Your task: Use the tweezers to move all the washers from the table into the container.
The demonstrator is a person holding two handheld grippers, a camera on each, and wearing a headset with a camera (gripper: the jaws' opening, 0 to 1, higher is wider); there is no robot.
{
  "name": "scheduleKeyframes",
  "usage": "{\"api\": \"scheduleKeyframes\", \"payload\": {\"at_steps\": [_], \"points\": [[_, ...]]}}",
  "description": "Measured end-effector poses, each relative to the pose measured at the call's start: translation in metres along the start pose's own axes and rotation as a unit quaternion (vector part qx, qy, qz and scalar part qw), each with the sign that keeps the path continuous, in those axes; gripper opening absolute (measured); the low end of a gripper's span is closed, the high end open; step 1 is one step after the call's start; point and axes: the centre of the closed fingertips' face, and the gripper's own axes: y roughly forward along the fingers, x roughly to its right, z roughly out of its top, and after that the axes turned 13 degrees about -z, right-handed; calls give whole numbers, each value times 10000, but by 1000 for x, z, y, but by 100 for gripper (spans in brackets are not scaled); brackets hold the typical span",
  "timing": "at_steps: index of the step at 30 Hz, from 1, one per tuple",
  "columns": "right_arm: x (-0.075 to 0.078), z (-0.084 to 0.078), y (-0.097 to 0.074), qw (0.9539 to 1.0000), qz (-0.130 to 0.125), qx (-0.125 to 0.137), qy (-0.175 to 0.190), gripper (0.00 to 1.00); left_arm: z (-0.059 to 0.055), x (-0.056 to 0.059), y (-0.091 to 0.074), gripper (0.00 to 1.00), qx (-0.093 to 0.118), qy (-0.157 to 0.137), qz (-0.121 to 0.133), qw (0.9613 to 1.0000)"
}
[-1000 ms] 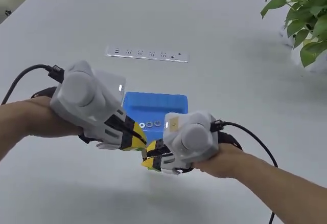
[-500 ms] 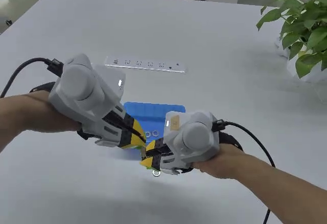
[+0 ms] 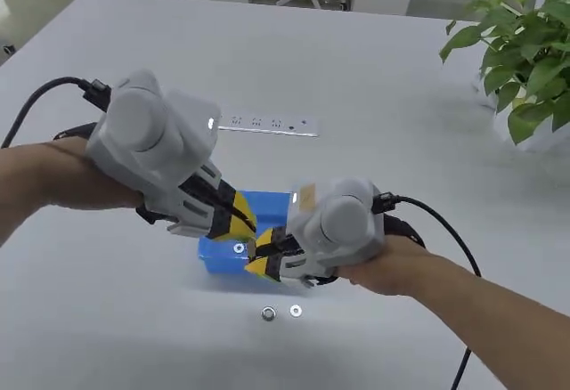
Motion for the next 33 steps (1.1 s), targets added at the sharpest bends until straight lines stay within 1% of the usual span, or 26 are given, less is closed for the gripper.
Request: {"api": "scheduleKeyframes", "payload": {"at_steps": [8,14,21,33], "points": [[15,-3,2,9999,-91,-4,54,11,2,-14,1,5,-4,62,-15,10000],[24,-9,5,9999,-129,-23,76,11,1,-24,3,5,13,86,-12,10000],[33,-17,9,9998,-137,-64,88,11,-2,-35,9,5,30,95,-17,9999],[42,-34,21,9998,-23,-160,112,11,-12,-52,21,5,20,54,-84,9999]]}}
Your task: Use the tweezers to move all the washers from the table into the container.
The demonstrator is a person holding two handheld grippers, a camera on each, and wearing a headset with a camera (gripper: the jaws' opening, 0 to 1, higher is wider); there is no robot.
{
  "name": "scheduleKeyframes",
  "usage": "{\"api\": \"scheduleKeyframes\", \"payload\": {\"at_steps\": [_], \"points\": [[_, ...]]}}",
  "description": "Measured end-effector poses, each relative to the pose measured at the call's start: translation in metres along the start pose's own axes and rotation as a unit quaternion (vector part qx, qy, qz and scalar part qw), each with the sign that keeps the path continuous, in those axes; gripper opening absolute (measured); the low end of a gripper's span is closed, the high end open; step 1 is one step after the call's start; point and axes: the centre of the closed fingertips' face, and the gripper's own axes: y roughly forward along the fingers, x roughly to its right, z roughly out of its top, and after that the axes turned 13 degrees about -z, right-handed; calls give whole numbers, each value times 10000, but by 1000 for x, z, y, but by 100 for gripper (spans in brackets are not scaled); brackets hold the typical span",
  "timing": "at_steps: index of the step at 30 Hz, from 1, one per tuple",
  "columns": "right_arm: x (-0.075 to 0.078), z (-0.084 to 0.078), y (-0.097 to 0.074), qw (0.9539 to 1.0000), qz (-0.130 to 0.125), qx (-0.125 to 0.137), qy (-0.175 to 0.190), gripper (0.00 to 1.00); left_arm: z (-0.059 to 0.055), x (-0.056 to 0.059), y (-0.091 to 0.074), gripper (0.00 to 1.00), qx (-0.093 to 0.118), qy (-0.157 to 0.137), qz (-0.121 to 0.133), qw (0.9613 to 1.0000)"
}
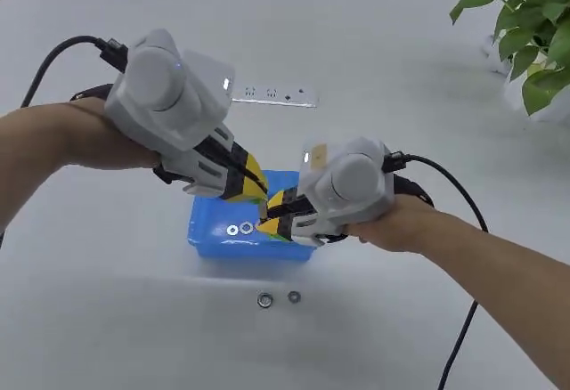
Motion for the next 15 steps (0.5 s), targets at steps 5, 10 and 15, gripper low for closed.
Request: {"api": "scheduleKeyframes", "payload": {"at_steps": [5,10,15], "points": [[4,-7,7,10000,57,-34,27,11,-6,-8,5,5,11,-48,-17,10000],[6,-13,12,9999,108,-72,67,11,-11,-14,11,5,16,-98,-28,9999],[5,-20,18,9997,169,-128,105,11,-16,-17,16,5,19,-146,-66,9999]]}}
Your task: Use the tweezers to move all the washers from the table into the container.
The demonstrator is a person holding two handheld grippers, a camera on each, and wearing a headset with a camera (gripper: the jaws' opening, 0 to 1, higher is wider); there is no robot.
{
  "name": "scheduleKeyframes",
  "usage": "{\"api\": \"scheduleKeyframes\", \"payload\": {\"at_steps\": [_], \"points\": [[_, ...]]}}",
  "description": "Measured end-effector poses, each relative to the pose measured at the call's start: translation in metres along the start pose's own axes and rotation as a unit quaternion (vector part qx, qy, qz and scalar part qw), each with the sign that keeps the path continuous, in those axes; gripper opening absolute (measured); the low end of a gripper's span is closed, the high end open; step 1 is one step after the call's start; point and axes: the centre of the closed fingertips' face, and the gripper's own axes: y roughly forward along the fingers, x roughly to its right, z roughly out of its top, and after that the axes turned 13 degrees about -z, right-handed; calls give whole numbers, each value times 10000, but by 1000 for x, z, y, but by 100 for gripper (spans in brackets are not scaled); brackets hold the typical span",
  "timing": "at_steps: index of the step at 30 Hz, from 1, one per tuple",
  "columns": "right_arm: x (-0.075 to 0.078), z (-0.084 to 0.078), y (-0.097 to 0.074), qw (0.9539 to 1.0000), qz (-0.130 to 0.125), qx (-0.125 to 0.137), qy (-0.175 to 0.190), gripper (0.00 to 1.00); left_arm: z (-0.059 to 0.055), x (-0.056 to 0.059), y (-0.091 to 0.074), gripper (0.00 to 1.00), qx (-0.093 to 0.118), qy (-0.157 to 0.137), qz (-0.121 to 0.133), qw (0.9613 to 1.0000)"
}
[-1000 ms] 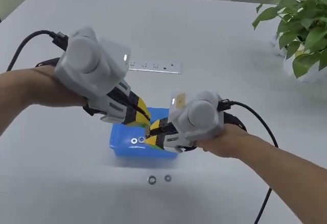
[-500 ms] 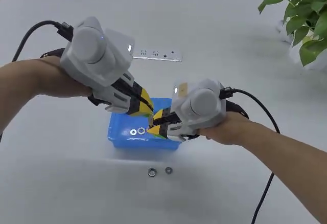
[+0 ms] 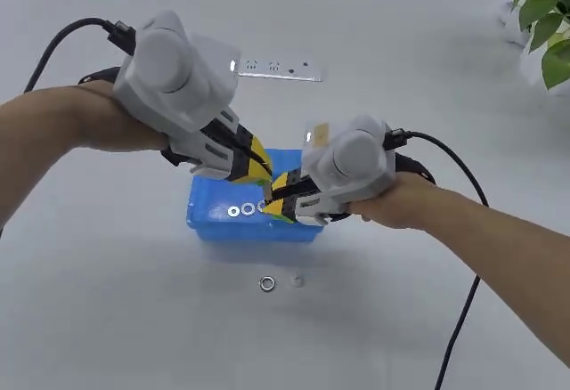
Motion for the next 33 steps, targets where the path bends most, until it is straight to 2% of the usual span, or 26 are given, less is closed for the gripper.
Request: {"api": "scheduleKeyframes", "payload": {"at_steps": [20,33], "points": [[4,-8,7,9999,110,-52,88,11,-6,-9,5,5,8,-54,-25,10000],[1,-4,3,9999,91,-73,36,11,-3,-5,4,5,-10,-38,-27,10000]]}}
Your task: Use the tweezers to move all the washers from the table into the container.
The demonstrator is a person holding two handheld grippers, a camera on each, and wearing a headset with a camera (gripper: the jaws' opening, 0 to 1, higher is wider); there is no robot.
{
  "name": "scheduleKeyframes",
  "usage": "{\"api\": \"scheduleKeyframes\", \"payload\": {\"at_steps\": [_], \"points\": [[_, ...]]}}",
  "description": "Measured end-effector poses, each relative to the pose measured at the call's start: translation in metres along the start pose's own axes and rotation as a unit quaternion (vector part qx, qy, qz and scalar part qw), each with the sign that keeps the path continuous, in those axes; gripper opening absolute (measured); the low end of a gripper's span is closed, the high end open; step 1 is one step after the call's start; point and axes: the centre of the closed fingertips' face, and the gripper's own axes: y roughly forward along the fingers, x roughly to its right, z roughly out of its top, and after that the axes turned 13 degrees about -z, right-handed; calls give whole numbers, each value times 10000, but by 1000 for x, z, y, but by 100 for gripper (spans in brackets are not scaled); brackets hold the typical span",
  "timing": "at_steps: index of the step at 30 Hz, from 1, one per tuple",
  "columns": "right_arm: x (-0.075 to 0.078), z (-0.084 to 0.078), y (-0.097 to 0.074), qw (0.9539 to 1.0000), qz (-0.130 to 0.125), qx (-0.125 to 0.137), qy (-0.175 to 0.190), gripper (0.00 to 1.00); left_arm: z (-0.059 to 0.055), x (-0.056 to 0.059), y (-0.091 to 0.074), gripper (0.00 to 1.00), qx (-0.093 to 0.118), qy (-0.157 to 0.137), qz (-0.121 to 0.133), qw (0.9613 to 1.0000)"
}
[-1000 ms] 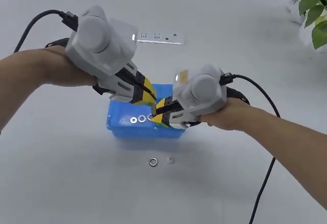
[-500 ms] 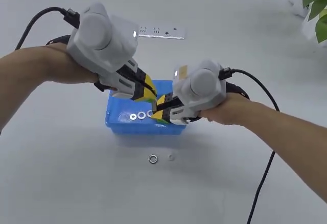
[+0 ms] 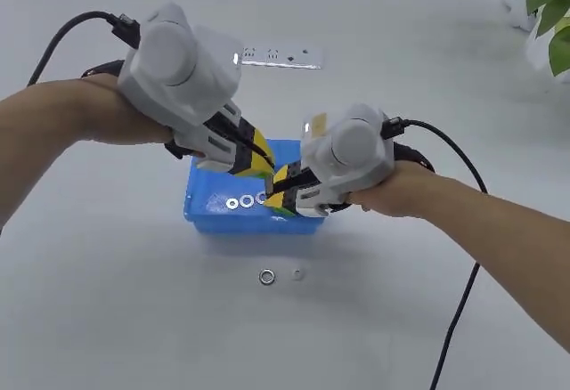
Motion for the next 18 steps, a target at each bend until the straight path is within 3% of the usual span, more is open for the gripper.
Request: {"api": "scheduleKeyframes", "payload": {"at_steps": [18], "points": [[3,17,-14,9999,-115,66,-106,12,15,8,-14,5,-40,120,84,9999]]}}
